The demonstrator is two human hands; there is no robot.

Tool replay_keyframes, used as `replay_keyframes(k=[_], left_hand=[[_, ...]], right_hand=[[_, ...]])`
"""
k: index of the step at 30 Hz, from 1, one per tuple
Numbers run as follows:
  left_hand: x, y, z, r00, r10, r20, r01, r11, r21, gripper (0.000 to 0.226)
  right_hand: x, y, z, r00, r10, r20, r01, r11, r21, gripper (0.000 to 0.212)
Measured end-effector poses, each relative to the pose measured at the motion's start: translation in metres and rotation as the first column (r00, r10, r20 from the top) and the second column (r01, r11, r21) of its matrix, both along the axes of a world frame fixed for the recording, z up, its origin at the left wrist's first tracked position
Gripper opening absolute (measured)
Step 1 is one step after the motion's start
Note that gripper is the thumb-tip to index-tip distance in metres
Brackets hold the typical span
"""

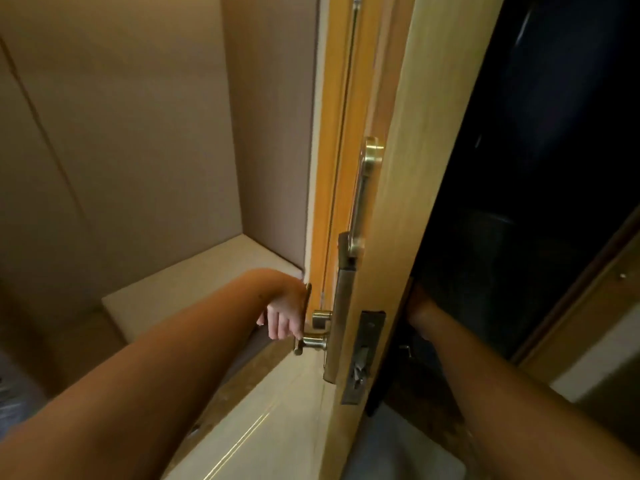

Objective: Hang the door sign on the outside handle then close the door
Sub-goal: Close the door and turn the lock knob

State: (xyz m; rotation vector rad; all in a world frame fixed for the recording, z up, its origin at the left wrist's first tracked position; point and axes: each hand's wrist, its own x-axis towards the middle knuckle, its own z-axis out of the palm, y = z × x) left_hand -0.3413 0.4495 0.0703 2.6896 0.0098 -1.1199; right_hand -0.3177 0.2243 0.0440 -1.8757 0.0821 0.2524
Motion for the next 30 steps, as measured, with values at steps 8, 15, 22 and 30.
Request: replay_keyframes(k=[8, 15, 22, 30], left_hand=[[0.04, -0.116, -0.009, 0.91, -0.329, 0.251, 0.289, 0.94, 0.183, 0.07], [0.082, -0.202, -0.019, 0.843, -0.458, 0.282, 0.343, 0.862, 0.374, 0.085], [0.104, -0.299, -0.036, 0.776, -0.556, 0.299, 0.449, 0.819, 0.358, 0.053], [0.136, -0.397, -0.043, 0.842, -0.449, 0.299, 0.438, 0.892, 0.107, 0.064]], right_hand=[[-0.011, -0.129, 0.007, 0.952, -0.304, 0.034, 0.301, 0.951, 0.072, 0.017], [-0.004, -0.228, -0.002, 0.897, -0.421, -0.133, 0.43, 0.902, 0.045, 0.01], [0.019, -0.296, 0.007, 0.89, -0.45, -0.073, 0.456, 0.874, 0.17, 0.01], [0.015, -0.363, -0.012, 0.939, -0.339, 0.061, 0.338, 0.941, 0.02, 0.073]])
